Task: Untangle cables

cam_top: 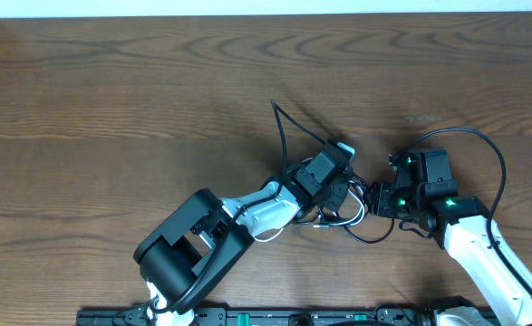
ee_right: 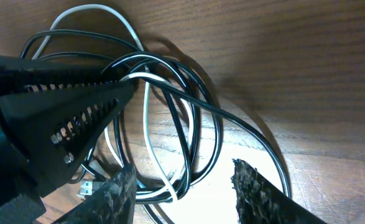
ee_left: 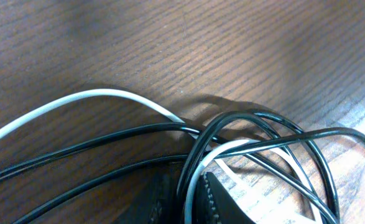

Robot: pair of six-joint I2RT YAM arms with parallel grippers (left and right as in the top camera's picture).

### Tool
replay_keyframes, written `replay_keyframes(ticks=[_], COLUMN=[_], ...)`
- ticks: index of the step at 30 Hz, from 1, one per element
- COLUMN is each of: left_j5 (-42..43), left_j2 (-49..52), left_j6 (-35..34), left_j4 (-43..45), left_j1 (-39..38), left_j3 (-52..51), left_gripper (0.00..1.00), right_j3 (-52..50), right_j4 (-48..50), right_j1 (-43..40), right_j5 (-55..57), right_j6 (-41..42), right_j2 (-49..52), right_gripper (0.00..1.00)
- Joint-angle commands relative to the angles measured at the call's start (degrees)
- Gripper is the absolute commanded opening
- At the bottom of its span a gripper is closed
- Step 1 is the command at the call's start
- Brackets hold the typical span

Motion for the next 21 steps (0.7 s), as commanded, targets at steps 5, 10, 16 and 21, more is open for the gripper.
replay_keyframes(ticks=[5, 10, 16, 21], left_j5=[-1.81, -5.55, -5.7, -3.85], left_j2=[1.14, 0.98, -0.09, -3.23], left_j6=[0.42, 0.59, 0.57, 0.55], left_j4=[-1.66, -2.58, -3.82, -6.08], left_j1=[-0.13, -0.07, -0.07, -0.07], left_j3=[-0.66, -0.66, -0.66, -0.66], left_gripper=[0.11, 0.09, 0.07, 0.08], right_j3=[-0.28, -0.28, -0.28, -0.28], right_j4=[-0.55, -0.9, -0.9, -0.87], right_j1=[0.35, 0.35, 0.35, 0.35], right_j5=[-0.33, -0.31, -0.31, -0.31], right_j6=[-0.04, -0.07, -0.07, -0.09], right_j2=[-0.04, -0.04, -0.04, -0.04], right_gripper=[0.47, 0.48, 0.49, 0.52])
